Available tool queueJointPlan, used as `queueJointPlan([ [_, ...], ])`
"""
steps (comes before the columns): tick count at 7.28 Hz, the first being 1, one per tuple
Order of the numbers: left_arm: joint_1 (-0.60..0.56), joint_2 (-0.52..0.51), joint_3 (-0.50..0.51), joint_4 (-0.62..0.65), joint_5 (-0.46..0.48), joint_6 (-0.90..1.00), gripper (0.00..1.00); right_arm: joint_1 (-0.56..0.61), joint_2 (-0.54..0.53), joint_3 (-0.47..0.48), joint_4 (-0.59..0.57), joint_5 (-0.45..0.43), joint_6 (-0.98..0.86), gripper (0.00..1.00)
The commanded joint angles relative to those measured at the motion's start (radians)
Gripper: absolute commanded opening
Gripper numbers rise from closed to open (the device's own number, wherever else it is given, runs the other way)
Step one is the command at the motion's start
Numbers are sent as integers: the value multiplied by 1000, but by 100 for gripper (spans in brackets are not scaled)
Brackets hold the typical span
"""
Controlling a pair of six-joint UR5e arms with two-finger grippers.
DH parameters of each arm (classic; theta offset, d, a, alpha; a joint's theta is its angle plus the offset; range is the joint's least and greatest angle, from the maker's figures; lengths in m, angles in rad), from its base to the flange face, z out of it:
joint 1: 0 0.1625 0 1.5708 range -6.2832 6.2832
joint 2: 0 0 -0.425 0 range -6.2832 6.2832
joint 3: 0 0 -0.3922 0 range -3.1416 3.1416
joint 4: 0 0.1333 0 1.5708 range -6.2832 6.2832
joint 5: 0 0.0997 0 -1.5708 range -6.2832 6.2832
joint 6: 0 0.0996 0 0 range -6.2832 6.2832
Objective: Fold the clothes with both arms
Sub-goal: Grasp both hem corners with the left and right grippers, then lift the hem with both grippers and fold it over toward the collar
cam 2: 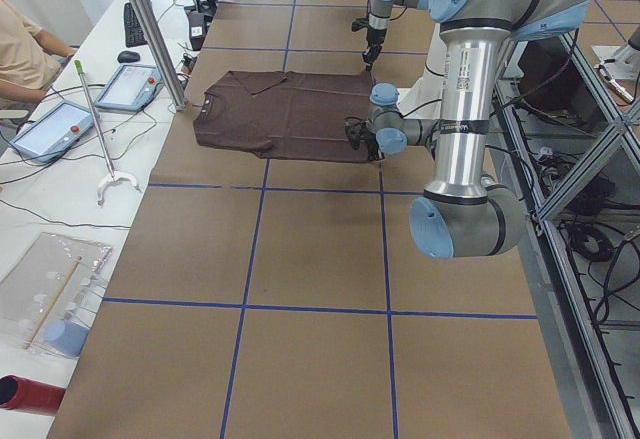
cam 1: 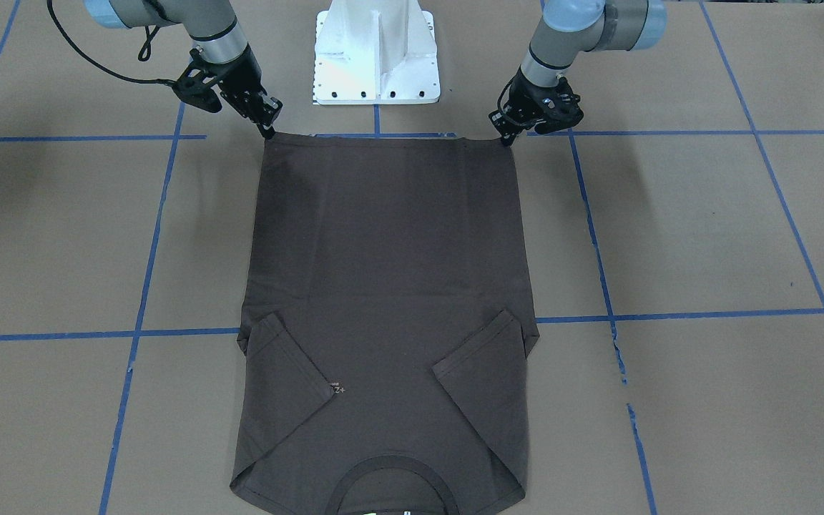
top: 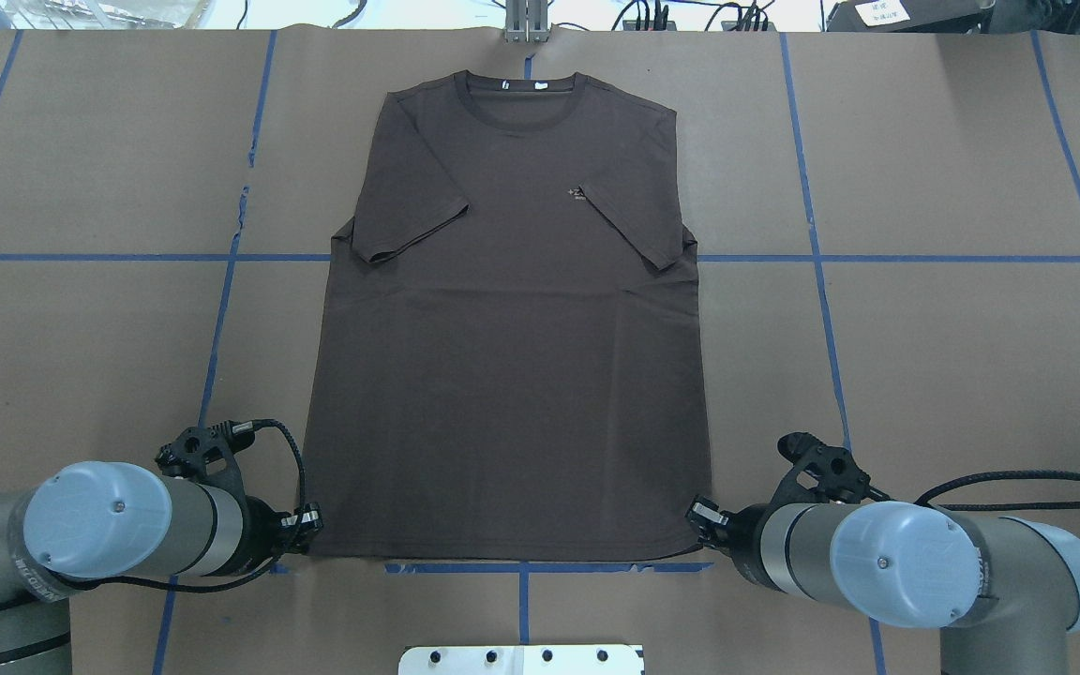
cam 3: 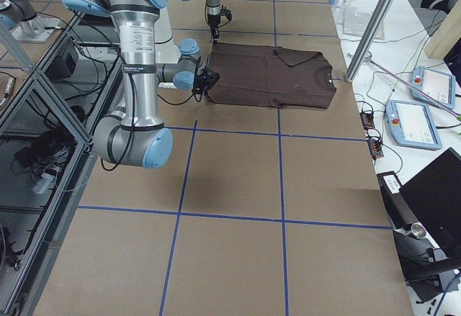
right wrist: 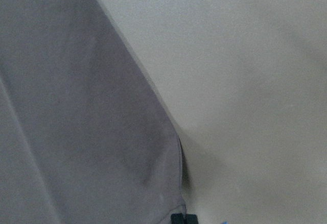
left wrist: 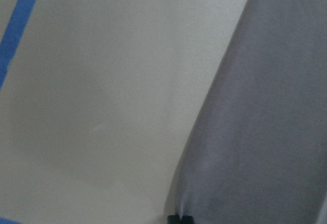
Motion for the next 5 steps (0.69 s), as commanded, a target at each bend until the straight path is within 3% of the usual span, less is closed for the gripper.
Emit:
queueJointPlan([
  [1,15,1,-104,46,-29,-17,0,-22,-89,110,7,2,-2,0],
  [3,133,-2,-291,181,-51,-79,0,-126,-209,253,7,13,5,0],
  [4,156,-5,-343,206,-51,-106,0,-136,-223,282,7,13,5,0],
  [5,140,-13,-358,227,-51,-105,0,-74,-191,284,7,20,0,0],
])
